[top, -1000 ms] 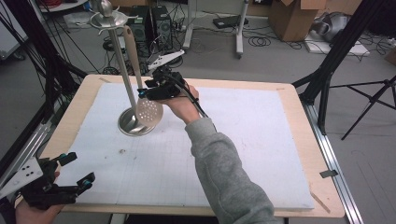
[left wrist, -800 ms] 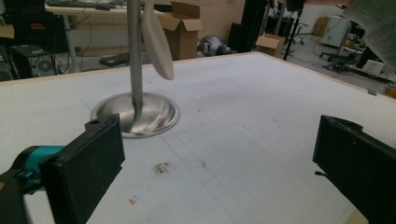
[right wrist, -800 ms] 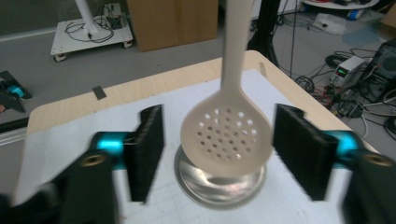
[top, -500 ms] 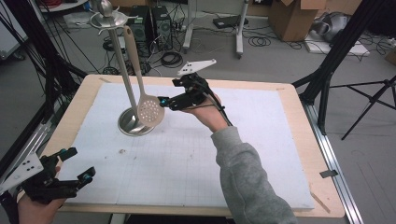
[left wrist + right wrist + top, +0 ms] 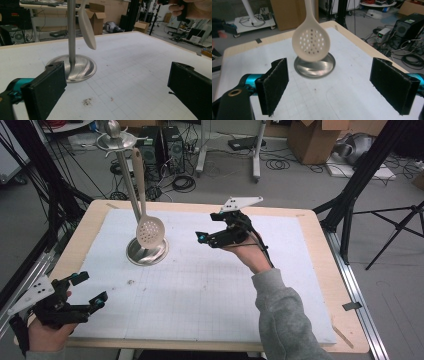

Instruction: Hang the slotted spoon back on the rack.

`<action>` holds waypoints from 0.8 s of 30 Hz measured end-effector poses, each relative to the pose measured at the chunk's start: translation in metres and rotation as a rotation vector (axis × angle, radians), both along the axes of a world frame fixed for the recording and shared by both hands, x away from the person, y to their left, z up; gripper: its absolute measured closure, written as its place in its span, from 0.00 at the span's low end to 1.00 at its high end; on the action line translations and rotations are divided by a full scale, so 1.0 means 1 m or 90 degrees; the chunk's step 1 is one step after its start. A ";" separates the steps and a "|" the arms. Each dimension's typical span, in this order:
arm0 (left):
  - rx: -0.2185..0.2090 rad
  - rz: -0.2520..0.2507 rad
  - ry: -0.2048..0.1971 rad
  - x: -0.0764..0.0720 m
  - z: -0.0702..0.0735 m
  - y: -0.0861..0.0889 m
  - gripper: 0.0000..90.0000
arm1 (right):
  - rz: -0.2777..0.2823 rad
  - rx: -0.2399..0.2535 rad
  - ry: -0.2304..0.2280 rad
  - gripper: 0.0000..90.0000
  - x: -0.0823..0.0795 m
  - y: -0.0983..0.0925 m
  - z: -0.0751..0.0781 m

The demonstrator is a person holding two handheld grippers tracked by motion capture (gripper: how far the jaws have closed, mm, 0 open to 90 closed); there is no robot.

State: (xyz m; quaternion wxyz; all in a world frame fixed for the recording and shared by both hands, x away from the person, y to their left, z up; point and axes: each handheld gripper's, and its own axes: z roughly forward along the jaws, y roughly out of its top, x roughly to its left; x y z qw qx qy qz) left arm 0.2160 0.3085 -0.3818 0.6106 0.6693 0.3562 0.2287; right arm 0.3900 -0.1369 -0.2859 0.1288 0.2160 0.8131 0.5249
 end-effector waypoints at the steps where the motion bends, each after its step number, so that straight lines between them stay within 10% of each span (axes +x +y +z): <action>1: -0.001 0.000 0.001 0.001 0.000 -0.001 0.03 | -0.001 0.000 -0.003 0.16 -0.002 -0.005 -0.001; 24: -0.022 -0.036 -0.007 0.021 0.000 -0.014 0.03 | -0.018 0.036 -0.025 0.16 -0.037 -0.078 -0.019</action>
